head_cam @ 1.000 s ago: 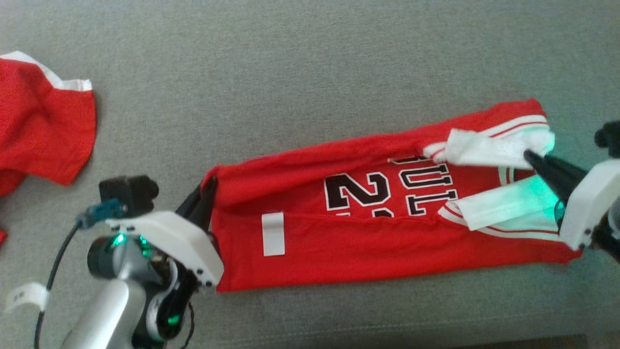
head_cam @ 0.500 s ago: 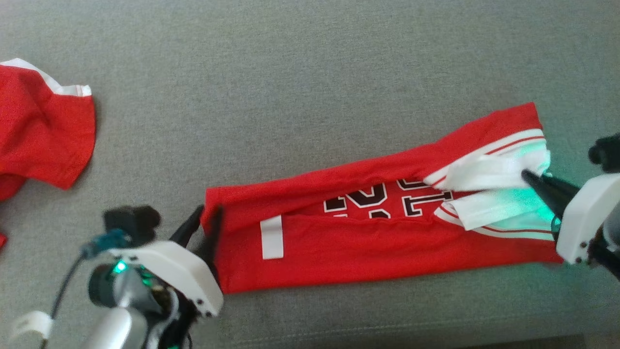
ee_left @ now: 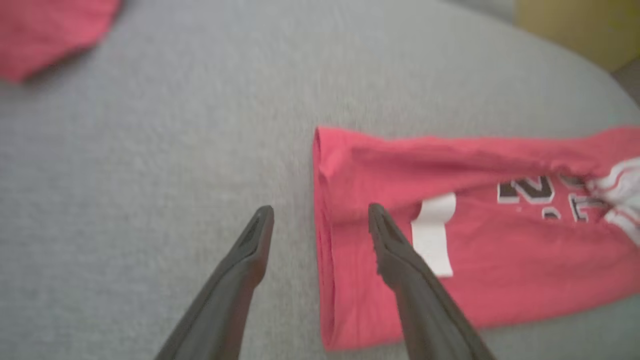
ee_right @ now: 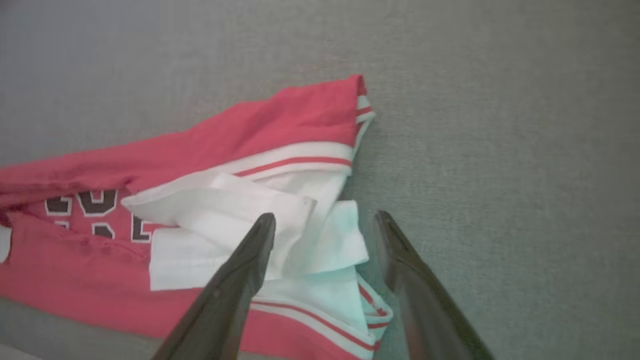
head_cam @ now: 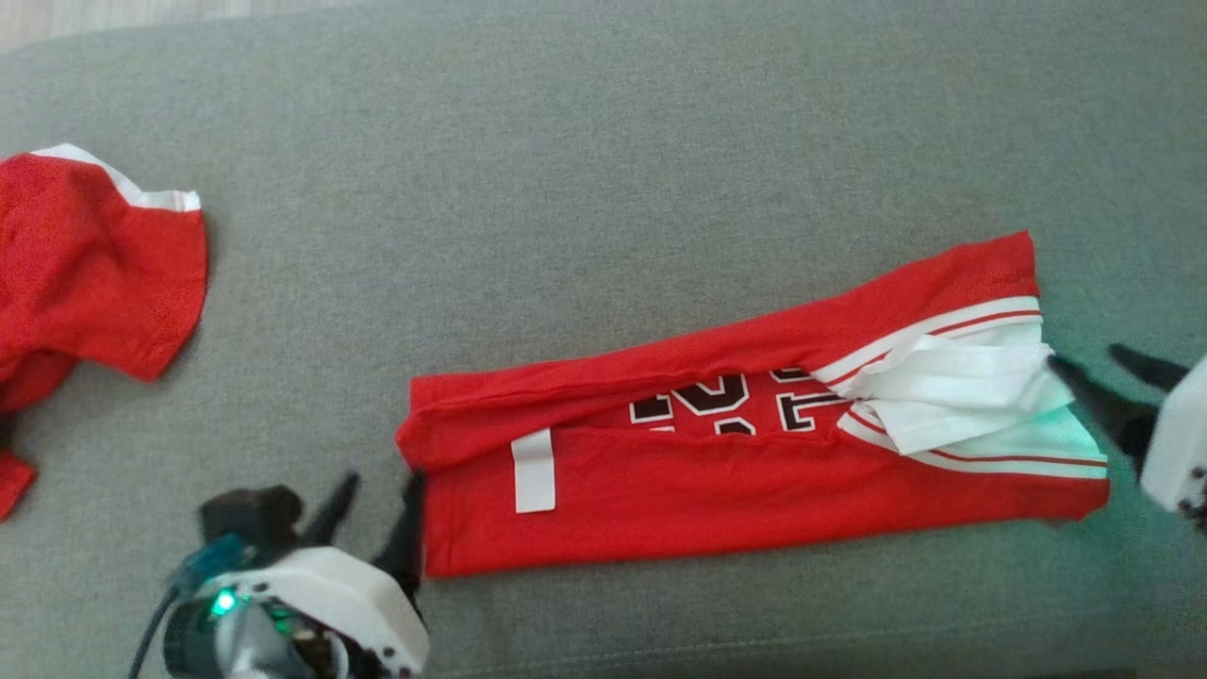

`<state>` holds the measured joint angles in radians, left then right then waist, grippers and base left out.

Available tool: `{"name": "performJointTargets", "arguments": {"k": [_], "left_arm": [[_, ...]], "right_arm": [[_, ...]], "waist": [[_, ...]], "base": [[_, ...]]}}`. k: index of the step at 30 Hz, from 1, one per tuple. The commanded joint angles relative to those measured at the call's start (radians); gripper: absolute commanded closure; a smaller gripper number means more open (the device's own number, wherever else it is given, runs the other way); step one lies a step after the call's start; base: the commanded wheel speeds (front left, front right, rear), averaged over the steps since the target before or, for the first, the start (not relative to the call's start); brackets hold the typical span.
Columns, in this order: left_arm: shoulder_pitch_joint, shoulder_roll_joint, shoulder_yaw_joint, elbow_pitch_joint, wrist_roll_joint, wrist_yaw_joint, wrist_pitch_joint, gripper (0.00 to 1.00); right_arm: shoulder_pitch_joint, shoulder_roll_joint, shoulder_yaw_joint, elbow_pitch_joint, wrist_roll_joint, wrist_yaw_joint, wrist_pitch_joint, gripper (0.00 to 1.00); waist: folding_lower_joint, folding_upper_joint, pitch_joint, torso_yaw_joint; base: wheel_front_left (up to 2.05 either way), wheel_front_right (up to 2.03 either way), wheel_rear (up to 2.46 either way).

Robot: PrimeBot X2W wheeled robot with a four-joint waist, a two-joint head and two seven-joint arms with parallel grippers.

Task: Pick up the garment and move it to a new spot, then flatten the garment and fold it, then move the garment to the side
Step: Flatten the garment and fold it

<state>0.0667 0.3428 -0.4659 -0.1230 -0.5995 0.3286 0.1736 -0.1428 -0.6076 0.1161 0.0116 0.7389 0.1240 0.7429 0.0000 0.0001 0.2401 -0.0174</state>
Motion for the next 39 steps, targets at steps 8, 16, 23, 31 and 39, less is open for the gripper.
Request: {"name": "performJointTargets", "arguments": {"k": [8,16,23,31,39], "left_arm": [[-0.028,-0.076,0.060,-0.024,0.114,0.051,-0.306,0.00],[-0.043,-0.157,0.010,0.078,0.180,0.025,-0.424,0.00],[-0.020,-0.203,0.000,0.110,0.206,-0.010,-0.434,0.00],[0.024,-0.249,0.066,0.087,0.261,-0.045,-0.435,0.00],[0.030,-0.278,0.112,0.102,0.300,-0.103,-0.435,0.00]], "right_arm": [[-0.084,0.214,-0.179,0.079,-0.141,0.007,0.093,0.00],[-0.146,0.301,-0.214,0.223,-0.318,0.007,0.130,0.00],[-0.111,0.262,-0.151,0.247,-0.315,0.007,0.179,0.00],[-0.100,0.203,-0.184,0.256,-0.310,0.007,0.180,0.00],[-0.081,0.232,-0.150,0.284,-0.290,0.007,0.200,0.00]], "waist": [[0.0000,-0.0001,0.001,0.022],[0.0000,-0.0001,0.011,0.066],[0.0000,-0.0001,0.005,0.090],[0.0000,-0.0001,-0.004,0.091],[0.0000,-0.0001,0.006,0.104]], "base": [[0.00,0.00,0.00],[0.00,0.00,0.00],[0.00,0.00,0.00],[0.00,0.00,0.00],[0.00,0.00,0.00]]}}
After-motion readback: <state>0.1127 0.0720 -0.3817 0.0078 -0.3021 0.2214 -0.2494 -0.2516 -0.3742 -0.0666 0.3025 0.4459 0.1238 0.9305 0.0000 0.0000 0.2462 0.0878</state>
